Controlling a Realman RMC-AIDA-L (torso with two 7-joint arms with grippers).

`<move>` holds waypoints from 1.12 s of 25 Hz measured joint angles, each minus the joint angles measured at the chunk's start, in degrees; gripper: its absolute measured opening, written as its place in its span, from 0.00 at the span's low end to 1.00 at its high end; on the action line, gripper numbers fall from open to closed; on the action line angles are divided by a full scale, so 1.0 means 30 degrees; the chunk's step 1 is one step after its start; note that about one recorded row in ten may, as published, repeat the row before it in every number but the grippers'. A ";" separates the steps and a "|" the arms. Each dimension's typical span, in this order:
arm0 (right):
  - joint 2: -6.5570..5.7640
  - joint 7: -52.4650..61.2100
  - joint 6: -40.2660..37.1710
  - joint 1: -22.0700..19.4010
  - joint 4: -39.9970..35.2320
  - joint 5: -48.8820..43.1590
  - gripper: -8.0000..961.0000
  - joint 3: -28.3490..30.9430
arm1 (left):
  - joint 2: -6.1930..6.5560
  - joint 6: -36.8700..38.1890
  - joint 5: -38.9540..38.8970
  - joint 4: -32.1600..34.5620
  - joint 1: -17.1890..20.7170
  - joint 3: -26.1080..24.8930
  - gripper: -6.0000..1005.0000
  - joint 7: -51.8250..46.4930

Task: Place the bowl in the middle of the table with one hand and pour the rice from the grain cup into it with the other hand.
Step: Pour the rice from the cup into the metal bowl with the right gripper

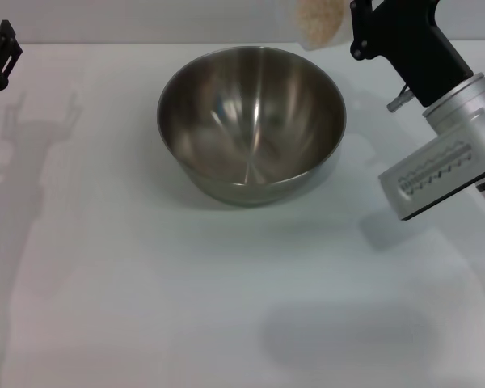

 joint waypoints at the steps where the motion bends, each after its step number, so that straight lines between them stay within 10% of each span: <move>1: 0.0002 -0.0794 -0.0056 0.0002 0.0048 -0.0015 0.02 0.0000 | 0.0000 0.0000 0.0000 0.0000 -0.0007 -0.0006 0.85 -0.0001; 28: 0.0037 -1.1161 0.1548 0.1065 -0.0089 -0.2137 0.02 -0.0001 | -0.0031 0.0013 0.0000 -0.0004 -0.0378 -0.0499 0.85 -0.0002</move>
